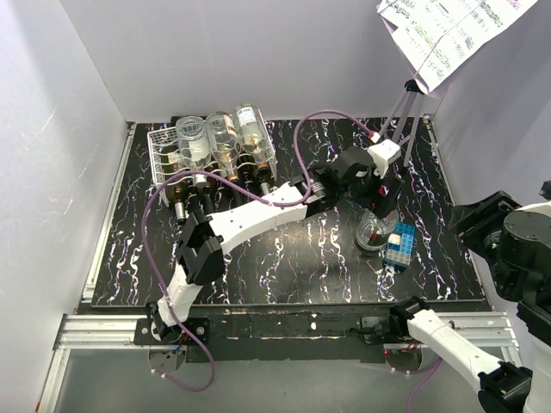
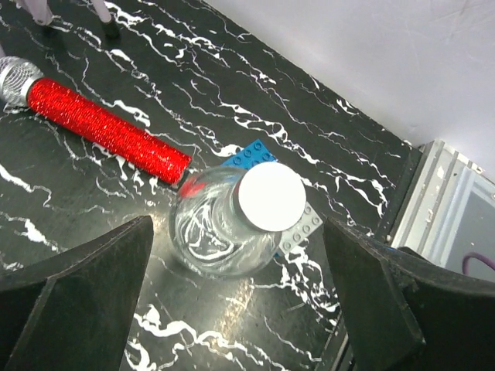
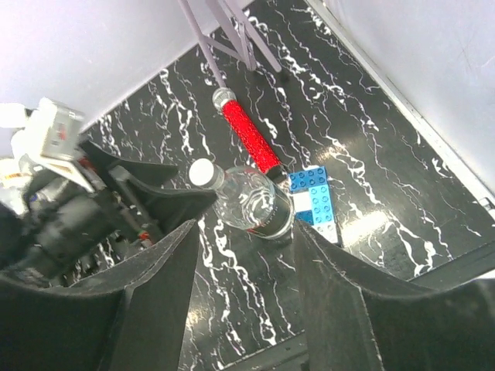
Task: Put the wine bottle on the wine rack
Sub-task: Adjust the wine bottle at the center of the board.
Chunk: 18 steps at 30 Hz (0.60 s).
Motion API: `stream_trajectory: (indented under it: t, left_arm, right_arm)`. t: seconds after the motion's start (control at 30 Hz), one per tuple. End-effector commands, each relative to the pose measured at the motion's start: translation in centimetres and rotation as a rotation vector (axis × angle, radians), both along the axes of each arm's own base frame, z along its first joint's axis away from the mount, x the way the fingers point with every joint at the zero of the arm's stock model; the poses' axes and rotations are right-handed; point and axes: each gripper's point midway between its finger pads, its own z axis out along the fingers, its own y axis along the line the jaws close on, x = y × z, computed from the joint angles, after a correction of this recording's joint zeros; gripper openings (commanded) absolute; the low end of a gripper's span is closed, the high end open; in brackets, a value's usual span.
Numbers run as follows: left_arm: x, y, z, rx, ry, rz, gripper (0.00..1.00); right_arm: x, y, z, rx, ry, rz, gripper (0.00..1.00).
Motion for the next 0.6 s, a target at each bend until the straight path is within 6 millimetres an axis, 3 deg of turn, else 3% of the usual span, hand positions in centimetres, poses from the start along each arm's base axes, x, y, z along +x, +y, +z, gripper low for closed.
stream_trajectory:
  t: [0.0, 0.07, 0.2, 0.37, 0.57]
  left_arm:
    - [-0.1, -1.7, 4.3, -0.100, -0.114, -0.031, 0.92]
    - [0.1, -2.2, 3.4, -0.085, -0.133, -0.040, 0.87]
    - [0.6, -2.9, 2.5, -0.065, -0.159, -0.047, 0.67]
    - [0.3, -3.6, 1.8, -0.047, -0.189, -0.104, 0.65]
    - [0.7, -3.7, -0.5, 0.008, -0.195, -0.106, 0.68]
  right_arm:
    - [-2.7, -2.6, -1.4, -0.048, 0.084, -0.085, 0.59]
    - [-3.2, -3.1, -1.6, -0.057, 0.085, -0.097, 0.58]
    - [-4.0, -3.5, -1.6, -0.048, 0.074, -0.096, 0.57]
    - [-4.3, -3.7, -1.9, -0.050, 0.081, -0.106, 0.56]
    - [-4.2, -3.7, -2.1, -0.050, 0.082, -0.108, 0.56]
